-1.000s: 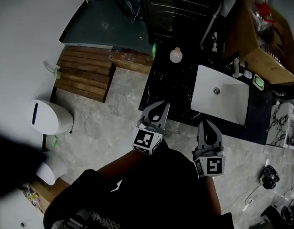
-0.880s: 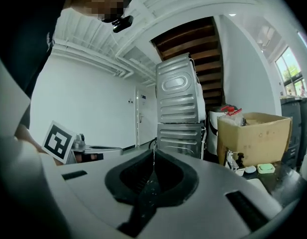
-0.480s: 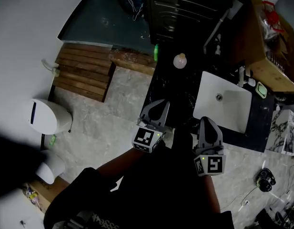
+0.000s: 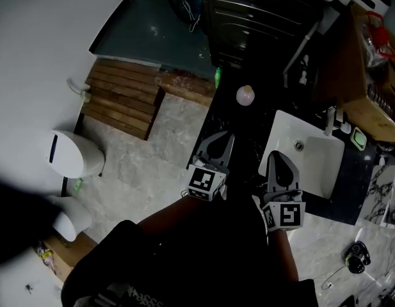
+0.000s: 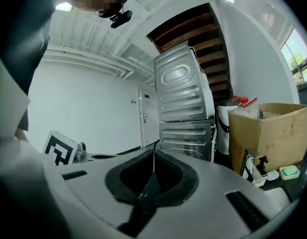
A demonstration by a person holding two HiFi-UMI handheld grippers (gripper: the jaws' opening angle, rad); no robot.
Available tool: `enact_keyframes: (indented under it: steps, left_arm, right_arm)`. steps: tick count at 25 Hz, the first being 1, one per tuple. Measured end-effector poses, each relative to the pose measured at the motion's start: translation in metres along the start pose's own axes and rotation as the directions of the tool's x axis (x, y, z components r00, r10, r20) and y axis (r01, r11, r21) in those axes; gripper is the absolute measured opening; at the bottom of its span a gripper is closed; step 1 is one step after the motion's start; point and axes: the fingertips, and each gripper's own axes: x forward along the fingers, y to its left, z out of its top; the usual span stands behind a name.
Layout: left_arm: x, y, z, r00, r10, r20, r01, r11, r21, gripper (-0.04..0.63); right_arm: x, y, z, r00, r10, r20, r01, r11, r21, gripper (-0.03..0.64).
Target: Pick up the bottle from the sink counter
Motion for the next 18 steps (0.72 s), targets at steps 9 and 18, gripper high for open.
enact_keyframes:
  steps: [9, 18]
  left_arm:
    - [0.073, 0.022, -0.012, 0.997, 0.060, -0.038, -0.058, 0.997, 0.051, 0.015]
    - [0.125, 0.041, -0.045, 0.991, 0.085, -0.107, -0.085, 0.996, 0.005, 0.017]
  right_arm:
    - [0.052, -0.047, -0.011, 0.997, 0.070, -0.042, -0.066, 0.994, 0.092, 0.038]
    - [0.098, -0.083, -0.029, 0.993, 0.092, -0.077, -0.083, 0.991, 0.109, 0.038]
